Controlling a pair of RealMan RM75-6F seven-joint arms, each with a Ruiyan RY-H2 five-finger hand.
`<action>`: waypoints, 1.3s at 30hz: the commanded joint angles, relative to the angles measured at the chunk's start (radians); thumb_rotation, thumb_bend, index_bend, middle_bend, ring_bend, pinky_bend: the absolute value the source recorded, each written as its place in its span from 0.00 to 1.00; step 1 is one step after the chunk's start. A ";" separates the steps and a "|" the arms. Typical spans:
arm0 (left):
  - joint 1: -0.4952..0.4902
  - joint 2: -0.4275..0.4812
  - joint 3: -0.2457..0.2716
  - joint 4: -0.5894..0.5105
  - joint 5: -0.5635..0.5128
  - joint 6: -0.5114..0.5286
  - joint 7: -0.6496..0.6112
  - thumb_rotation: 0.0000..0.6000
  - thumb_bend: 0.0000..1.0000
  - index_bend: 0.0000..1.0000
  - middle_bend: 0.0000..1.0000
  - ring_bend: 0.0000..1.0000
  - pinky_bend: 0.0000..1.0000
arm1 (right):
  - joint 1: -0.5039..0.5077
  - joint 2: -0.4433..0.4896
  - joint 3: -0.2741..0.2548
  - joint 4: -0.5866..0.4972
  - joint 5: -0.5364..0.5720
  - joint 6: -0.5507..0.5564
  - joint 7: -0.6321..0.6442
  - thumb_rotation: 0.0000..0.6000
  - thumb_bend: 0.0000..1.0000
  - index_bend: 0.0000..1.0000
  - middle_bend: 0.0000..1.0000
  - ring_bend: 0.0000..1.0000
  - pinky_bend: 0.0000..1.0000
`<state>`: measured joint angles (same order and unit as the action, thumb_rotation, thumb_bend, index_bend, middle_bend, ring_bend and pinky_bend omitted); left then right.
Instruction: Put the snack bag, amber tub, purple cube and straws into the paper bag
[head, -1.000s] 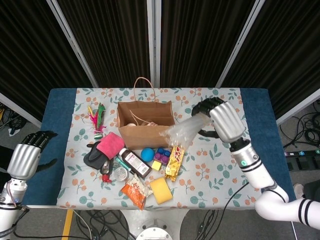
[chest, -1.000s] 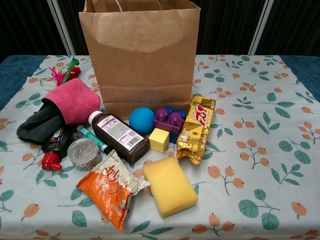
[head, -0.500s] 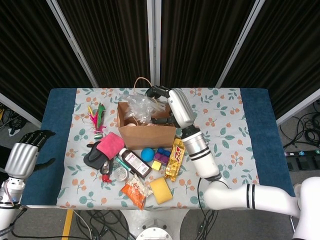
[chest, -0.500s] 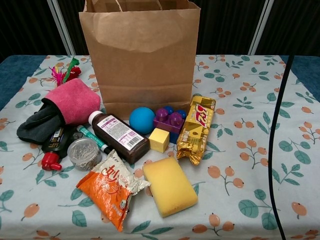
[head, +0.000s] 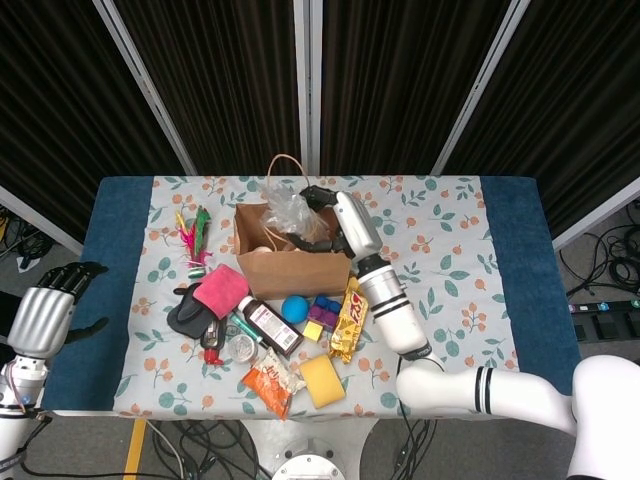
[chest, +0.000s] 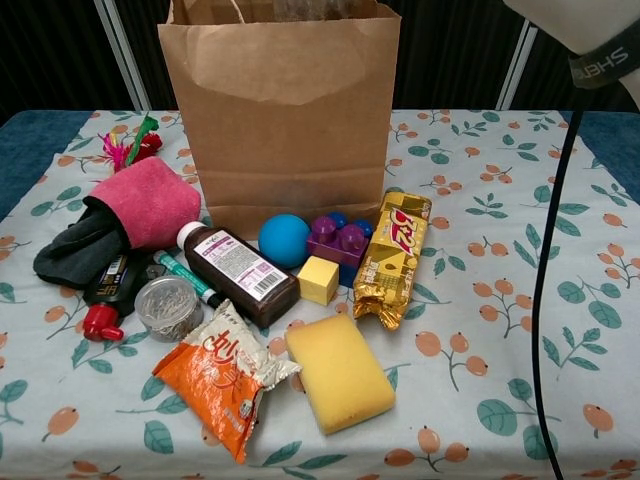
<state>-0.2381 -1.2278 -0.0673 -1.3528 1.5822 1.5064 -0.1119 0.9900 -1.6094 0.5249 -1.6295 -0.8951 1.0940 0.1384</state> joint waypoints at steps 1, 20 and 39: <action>-0.001 -0.001 -0.001 0.001 0.000 -0.001 -0.001 1.00 0.15 0.31 0.35 0.26 0.30 | -0.006 0.024 -0.021 0.002 -0.027 -0.091 0.053 1.00 0.03 0.38 0.39 0.16 0.15; -0.009 0.009 -0.003 -0.028 0.006 -0.004 0.003 1.00 0.15 0.31 0.35 0.26 0.30 | -0.222 0.312 -0.042 -0.250 -0.367 0.105 0.033 1.00 0.00 0.00 0.06 0.00 0.00; 0.024 0.023 0.057 -0.068 0.047 0.009 0.038 1.00 0.15 0.31 0.33 0.24 0.30 | -0.917 0.521 -0.561 -0.001 -0.683 0.536 -0.387 1.00 0.00 0.00 0.02 0.00 0.00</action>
<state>-0.2197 -1.2080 -0.0160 -1.4231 1.6265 1.5105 -0.0777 0.1484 -0.9979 0.0115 -1.8364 -1.5649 1.5697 -0.3474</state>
